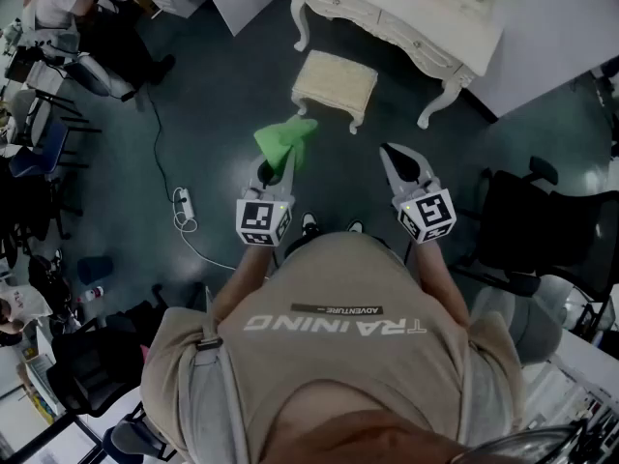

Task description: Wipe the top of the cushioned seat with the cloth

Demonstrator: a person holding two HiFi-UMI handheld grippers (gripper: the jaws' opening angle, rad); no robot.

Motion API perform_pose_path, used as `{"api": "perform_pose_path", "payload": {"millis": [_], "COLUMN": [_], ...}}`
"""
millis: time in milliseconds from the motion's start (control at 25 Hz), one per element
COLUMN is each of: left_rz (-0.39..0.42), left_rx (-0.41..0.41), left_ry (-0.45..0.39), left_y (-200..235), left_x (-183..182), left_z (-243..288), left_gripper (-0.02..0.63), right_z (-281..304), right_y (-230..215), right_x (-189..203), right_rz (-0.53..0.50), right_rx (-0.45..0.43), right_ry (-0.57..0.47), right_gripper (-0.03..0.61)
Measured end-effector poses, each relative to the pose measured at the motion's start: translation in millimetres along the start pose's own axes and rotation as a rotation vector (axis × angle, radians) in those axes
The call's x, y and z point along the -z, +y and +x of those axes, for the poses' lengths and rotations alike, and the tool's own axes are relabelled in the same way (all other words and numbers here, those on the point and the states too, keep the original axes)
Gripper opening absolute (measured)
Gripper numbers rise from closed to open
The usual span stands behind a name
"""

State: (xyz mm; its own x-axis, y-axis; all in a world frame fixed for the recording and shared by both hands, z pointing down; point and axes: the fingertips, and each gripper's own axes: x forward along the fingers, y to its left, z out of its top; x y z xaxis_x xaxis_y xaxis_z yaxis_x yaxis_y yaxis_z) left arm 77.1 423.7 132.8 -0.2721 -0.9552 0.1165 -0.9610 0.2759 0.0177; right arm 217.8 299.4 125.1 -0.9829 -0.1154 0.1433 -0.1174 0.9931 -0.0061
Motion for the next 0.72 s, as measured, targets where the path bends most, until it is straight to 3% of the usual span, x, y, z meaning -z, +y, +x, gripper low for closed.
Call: {"api": "perform_pose_path", "payload": {"millis": [360,720], "left_rz": [0.005,-0.013], "left_rx": [0.001,-0.027], "left_ry": [-0.027,-0.002], "left_y": [-8,21], "left_x": [-14,-4], "left_z": [2,3], "left_gripper": [0.048,0.046], "right_z": [8,23], "right_y": [10,-1], "right_x": [-8,0], "right_rz": [-0.015,-0.002], "right_rx": [-0.052,-0.019], "right_ry": [0.009,0.039], "right_gripper": [0.002,0.002]}}
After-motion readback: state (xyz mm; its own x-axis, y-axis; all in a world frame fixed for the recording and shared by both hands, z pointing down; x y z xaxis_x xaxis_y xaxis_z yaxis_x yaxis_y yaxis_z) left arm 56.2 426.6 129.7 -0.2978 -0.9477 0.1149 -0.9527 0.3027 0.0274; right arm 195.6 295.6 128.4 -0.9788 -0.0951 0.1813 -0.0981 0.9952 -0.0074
